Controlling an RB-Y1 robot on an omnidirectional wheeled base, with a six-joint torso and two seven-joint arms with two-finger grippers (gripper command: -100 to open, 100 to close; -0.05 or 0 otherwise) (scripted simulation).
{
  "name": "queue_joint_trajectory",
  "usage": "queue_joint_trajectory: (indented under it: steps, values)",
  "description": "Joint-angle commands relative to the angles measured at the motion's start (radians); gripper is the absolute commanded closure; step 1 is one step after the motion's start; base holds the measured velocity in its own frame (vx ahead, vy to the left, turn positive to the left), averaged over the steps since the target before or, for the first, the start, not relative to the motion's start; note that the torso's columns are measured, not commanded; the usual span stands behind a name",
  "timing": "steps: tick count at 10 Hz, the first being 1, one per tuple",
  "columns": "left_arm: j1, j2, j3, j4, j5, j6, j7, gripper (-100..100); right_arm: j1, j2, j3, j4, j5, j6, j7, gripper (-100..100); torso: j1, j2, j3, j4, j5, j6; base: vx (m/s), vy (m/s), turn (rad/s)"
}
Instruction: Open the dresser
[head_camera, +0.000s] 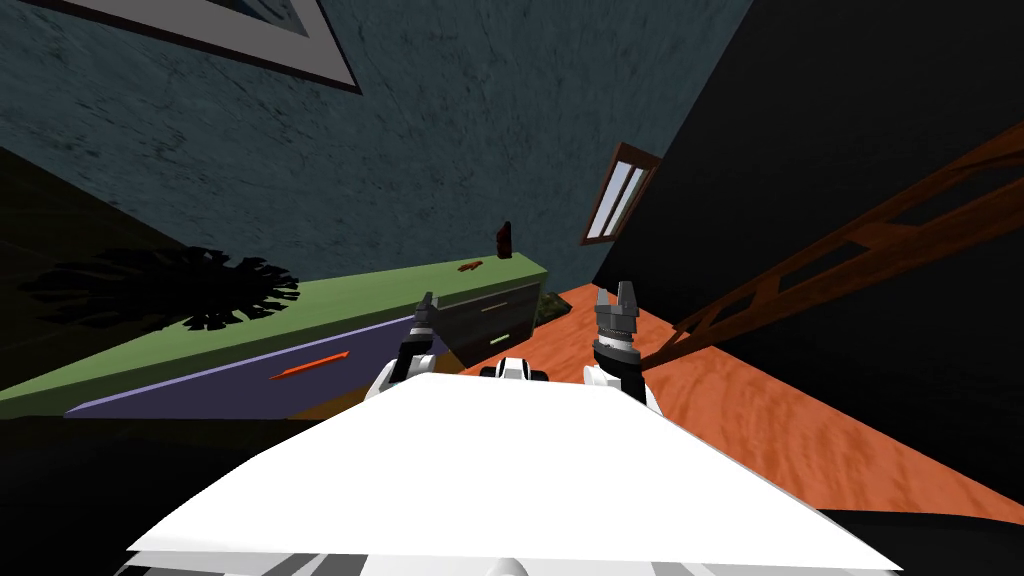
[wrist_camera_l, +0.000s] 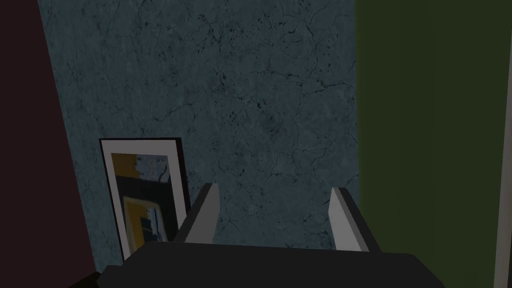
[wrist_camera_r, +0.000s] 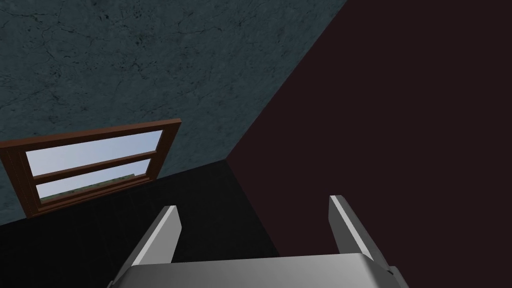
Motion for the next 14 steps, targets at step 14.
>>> queue_joint_trajectory:
  steps: [14]
  values:
    - [-0.033, -0.074, 0.045, 0.296, 0.035, 0.001, -0.013, -100, 0.000, 0.000, 0.000, 0.000, 0.000, 0.000, 0.000, 0, -0.003, 0.008, 0.003, 0.010, -0.009, -0.008, 0.044, -0.133, 0.044]
